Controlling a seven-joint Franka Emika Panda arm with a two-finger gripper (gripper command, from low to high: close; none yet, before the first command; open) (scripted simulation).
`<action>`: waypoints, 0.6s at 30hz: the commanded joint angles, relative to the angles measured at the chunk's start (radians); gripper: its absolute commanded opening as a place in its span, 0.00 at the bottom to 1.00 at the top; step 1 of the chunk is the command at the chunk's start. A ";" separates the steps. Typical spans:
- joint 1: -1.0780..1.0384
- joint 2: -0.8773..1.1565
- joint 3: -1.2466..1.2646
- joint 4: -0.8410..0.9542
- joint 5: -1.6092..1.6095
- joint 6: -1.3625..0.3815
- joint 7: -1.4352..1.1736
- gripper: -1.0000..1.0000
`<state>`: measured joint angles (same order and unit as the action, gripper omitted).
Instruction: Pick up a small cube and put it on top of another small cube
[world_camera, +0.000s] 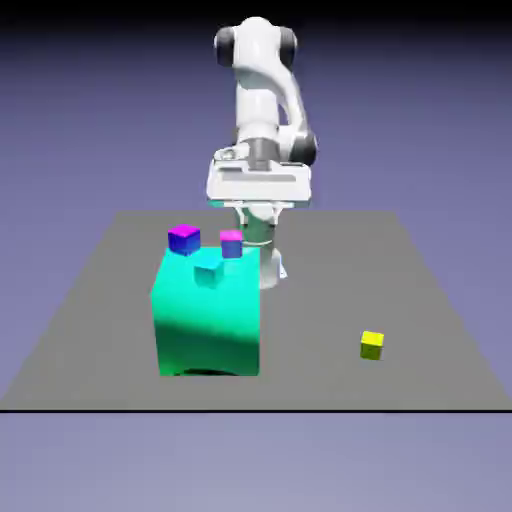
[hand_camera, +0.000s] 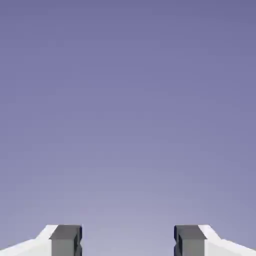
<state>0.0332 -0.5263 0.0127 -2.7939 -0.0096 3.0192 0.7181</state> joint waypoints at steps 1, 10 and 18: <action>0.018 0.036 0.011 0.013 -0.008 -0.015 -0.019 0.50; 0.176 0.362 0.105 0.134 -0.079 -0.147 -0.190 0.50; 0.317 0.652 0.189 0.241 -0.143 -0.265 -0.342 0.50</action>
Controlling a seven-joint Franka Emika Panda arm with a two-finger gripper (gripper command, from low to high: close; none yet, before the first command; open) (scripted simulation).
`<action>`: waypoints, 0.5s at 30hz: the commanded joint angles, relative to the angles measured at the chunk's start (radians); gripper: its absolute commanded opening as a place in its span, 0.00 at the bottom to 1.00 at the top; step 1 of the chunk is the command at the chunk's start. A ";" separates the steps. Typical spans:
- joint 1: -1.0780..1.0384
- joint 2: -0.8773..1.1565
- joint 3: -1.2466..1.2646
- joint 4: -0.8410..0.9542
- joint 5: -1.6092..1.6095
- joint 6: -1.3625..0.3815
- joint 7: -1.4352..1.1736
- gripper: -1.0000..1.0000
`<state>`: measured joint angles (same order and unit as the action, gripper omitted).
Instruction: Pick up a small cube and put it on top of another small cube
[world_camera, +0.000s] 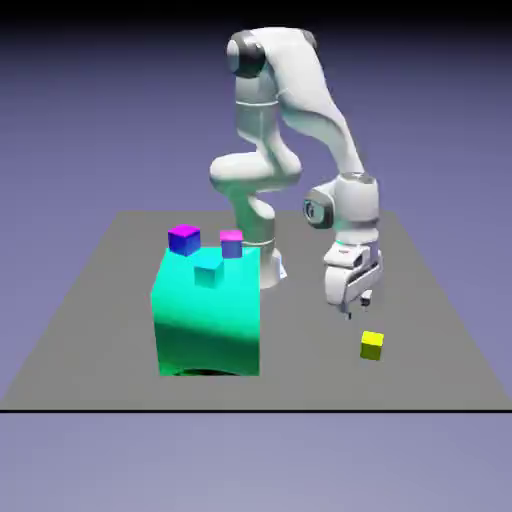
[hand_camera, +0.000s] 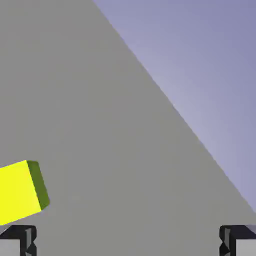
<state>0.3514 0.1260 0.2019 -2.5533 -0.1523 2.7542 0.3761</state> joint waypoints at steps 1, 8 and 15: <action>0.016 0.036 0.011 0.013 -0.008 -0.015 -0.019 0.50; 0.086 0.218 -0.018 0.063 -0.090 0.040 -0.006 0.50; 0.093 0.241 -0.028 0.068 -0.105 0.058 0.005 0.00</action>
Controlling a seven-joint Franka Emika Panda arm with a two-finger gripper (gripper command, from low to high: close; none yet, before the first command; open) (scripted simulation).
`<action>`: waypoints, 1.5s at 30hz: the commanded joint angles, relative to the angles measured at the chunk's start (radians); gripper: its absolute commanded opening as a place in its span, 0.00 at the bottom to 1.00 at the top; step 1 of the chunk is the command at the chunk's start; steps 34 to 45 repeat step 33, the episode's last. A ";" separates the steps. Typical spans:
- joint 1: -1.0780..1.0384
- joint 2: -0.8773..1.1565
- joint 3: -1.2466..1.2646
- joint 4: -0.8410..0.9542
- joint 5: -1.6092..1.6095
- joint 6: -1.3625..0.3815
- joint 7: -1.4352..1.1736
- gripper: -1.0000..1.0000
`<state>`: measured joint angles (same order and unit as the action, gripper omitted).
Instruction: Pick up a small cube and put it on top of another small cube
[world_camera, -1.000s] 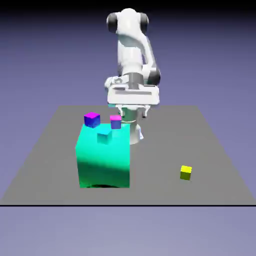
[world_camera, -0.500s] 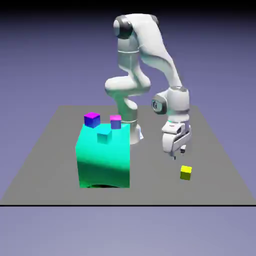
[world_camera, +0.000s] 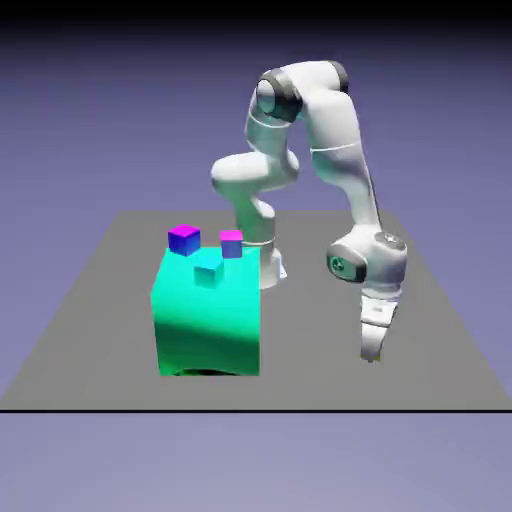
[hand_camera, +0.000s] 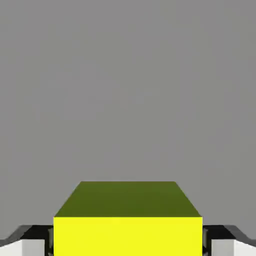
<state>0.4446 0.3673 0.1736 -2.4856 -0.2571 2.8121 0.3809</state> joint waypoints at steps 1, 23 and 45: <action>-0.011 -0.036 0.016 -0.008 0.022 -0.028 -0.017 0.00; -0.303 -0.828 -0.513 0.057 0.075 -0.854 -0.176 0.00; -0.305 -0.788 -0.529 -0.014 0.070 -0.743 -0.179 1.00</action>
